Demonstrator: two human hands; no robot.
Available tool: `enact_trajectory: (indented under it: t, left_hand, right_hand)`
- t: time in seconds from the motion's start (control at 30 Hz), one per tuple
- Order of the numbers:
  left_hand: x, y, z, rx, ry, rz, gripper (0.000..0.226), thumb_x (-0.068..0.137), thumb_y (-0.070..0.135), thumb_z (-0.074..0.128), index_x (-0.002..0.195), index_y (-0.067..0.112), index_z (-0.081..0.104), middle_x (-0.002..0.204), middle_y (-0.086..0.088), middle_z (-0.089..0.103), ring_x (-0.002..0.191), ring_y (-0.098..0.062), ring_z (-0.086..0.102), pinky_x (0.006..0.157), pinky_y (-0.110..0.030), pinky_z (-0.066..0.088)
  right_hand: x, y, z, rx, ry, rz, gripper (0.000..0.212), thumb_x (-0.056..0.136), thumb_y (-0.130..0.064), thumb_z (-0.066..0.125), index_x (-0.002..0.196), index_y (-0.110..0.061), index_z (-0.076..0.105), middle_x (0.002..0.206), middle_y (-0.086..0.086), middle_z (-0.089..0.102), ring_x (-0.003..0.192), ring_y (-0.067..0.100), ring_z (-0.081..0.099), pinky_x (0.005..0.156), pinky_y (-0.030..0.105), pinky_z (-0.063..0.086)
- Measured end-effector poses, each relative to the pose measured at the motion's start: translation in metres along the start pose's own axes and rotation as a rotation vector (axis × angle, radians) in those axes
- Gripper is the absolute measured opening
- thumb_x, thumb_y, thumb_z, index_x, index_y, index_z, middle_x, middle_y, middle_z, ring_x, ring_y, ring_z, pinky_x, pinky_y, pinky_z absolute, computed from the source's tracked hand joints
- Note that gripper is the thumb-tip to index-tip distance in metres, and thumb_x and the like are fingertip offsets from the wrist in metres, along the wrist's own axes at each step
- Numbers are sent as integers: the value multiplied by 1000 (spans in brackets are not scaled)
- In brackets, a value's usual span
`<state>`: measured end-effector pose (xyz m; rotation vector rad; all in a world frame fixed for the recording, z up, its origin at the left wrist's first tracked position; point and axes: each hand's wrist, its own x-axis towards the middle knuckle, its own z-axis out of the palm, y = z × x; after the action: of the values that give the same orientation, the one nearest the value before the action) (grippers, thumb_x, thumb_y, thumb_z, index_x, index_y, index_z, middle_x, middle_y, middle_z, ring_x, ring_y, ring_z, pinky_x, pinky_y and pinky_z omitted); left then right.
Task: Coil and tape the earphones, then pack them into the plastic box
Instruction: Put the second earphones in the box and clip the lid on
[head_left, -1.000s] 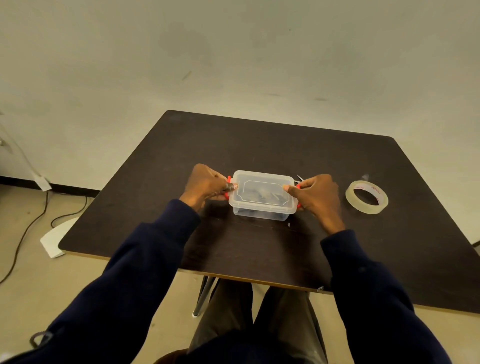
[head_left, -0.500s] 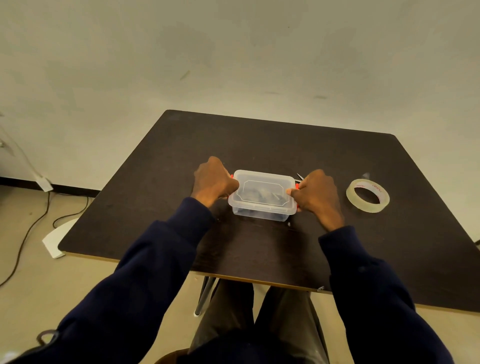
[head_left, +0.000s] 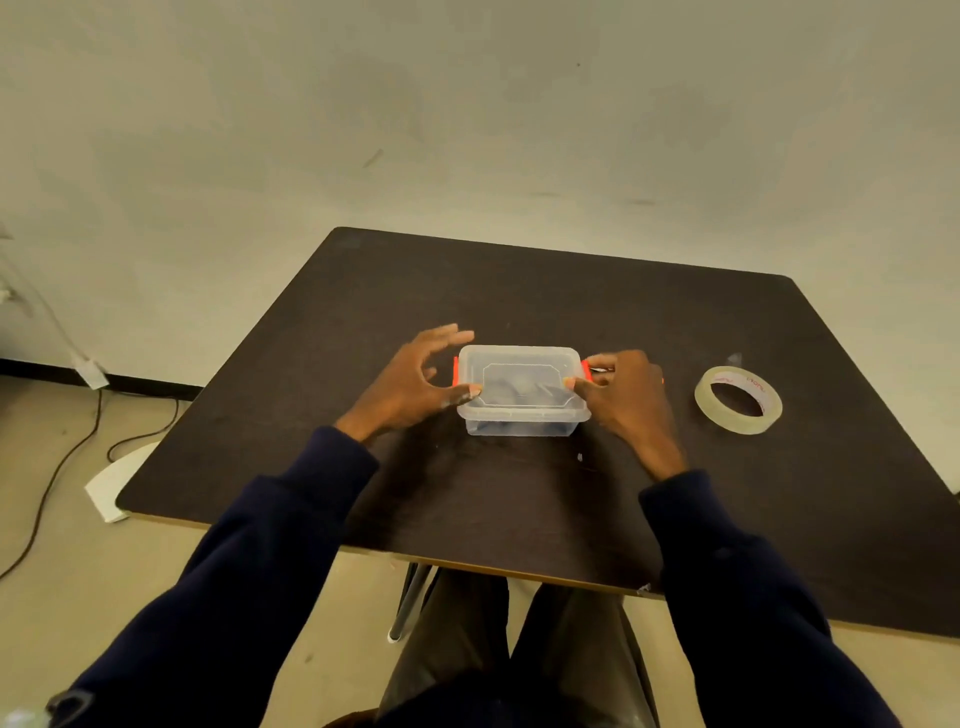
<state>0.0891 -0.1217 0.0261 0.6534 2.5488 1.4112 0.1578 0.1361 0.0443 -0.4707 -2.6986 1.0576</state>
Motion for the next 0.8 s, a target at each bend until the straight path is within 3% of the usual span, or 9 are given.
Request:
enact_trajectory:
  t: [0.13,0.27,0.47,0.6,0.73,0.8]
  left_hand:
    - [1,-15,-12,-55,-66,92,48,87,34,77,133,23,69,161,2,43,150,-16,37,121,-53,36]
    - [0,-22,-12,-1,-21,119,51,79,48,81,127,33,72,157,9,46,146,-9,41,121,-47,38]
    - [0,-25,3,191,166,39,68,70,68,79,128,34,72,153,3,49,136,-14,47,113,-38,44]
    - [5,-20,2,198,199,-14,66,75,60,81,131,26,70,146,-2,57,121,-10,51,108,-33,48]
    - [11,-19,-5,217,264,-72,60,80,49,82,133,25,69,157,-5,47,141,-25,46,118,-49,41]
    - [14,-22,-9,166,279,-93,56,83,39,81,133,19,68,157,-7,47,140,-26,50,114,-45,46]
  right_hand:
    - [26,-17,12,27,45,-57,28,84,-21,83,110,-12,78,103,6,79,89,16,73,88,40,61]
    - [48,-36,33,30,69,-148,23,87,-21,81,109,-13,79,103,6,79,92,17,74,88,39,62]
    - [63,-43,49,51,53,-222,29,93,-19,75,120,-9,75,116,11,75,102,22,72,94,37,60]
    - [69,-40,51,43,59,-232,29,95,-18,71,122,-6,73,118,13,74,101,25,71,91,31,56]
    - [78,-41,53,58,66,-228,27,94,-20,73,117,-7,75,112,12,76,94,22,72,88,29,59]
    - [80,-44,56,52,75,-227,24,93,-19,75,114,-8,77,108,10,77,91,20,73,84,27,59]
